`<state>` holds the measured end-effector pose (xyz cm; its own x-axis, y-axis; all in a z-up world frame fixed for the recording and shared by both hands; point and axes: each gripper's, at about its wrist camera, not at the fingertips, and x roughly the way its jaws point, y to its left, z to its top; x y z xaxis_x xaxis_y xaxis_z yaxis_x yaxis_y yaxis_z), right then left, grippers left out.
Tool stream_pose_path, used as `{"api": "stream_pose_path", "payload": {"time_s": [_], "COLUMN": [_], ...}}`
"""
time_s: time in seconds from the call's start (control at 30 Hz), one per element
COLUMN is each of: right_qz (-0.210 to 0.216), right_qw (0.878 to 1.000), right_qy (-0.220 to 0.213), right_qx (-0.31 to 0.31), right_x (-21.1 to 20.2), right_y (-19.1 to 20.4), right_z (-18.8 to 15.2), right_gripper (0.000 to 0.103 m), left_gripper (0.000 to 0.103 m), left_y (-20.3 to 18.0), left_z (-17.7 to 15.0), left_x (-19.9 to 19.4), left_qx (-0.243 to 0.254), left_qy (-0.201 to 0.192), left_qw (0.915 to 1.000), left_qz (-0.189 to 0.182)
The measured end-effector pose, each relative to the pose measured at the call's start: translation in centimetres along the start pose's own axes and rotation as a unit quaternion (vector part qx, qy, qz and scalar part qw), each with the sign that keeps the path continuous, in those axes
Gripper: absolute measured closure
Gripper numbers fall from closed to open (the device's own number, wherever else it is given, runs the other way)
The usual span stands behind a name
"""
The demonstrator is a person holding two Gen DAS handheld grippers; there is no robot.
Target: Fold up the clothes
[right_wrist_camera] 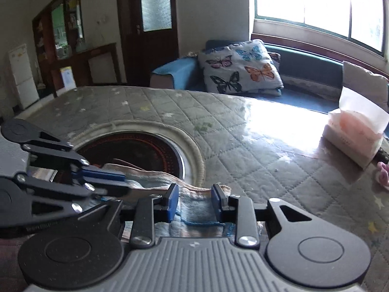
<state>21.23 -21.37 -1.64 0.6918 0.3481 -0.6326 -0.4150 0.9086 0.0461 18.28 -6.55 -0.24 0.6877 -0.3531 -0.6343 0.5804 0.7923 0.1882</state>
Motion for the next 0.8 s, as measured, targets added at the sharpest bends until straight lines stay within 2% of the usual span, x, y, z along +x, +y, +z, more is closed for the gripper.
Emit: {"api": "stream_pose_path", "payload": {"time_s": [0.07,0.2,0.23,0.33,0.43,0.5,0.57,0.7,0.8], "right_qz": [-0.013,-0.025,-0.027,-0.019,-0.003,0.001,-0.01,-0.027,-0.031], "right_qw": [1.0,1.0,1.0,1.0,1.0,1.0,0.999,0.999,0.999], "right_qy": [0.007,0.011,0.012,0.006,0.01,0.018,0.028,0.035,0.027], "right_qx": [-0.011,0.001,0.005,0.0,-0.018,-0.022,-0.013,-0.003,-0.008], "right_x": [0.1,-0.3,-0.4,-1.0,-0.7,-0.2,0.3,0.1,-0.7], "right_y": [0.0,-0.8,-1.1,-1.0,-0.4,-0.2,-0.6,-1.4,-1.4], "right_z": [0.1,0.0,-0.1,-0.1,0.0,-0.1,-0.4,-0.8,-0.9], "right_gripper": [0.074,0.074,0.074,0.074,0.073,0.073,0.073,0.073,0.073], "left_gripper": [0.094,0.094,0.094,0.094,0.094,0.094,0.094,0.094,0.094], "left_y": [-0.4,1.8,2.3,2.7,1.4,0.3,0.0,1.0,1.9], "left_z": [0.0,0.2,0.2,0.4,0.9,1.1,1.1,1.3,1.4], "left_x": [1.4,3.2,2.9,1.1,0.6,1.2,2.4,4.1,3.3], "left_qx": [0.024,-0.019,-0.036,-0.071,-0.055,-0.038,-0.034,-0.046,-0.074], "left_qy": [0.019,0.051,0.048,0.017,0.0,0.003,0.018,0.032,0.02], "left_qw": [0.9987,0.9929,0.9933,0.9965,0.9985,0.9991,0.9992,0.9972,0.9964], "left_qz": [0.041,0.106,0.098,0.04,-0.01,-0.021,-0.013,0.049,0.036]}}
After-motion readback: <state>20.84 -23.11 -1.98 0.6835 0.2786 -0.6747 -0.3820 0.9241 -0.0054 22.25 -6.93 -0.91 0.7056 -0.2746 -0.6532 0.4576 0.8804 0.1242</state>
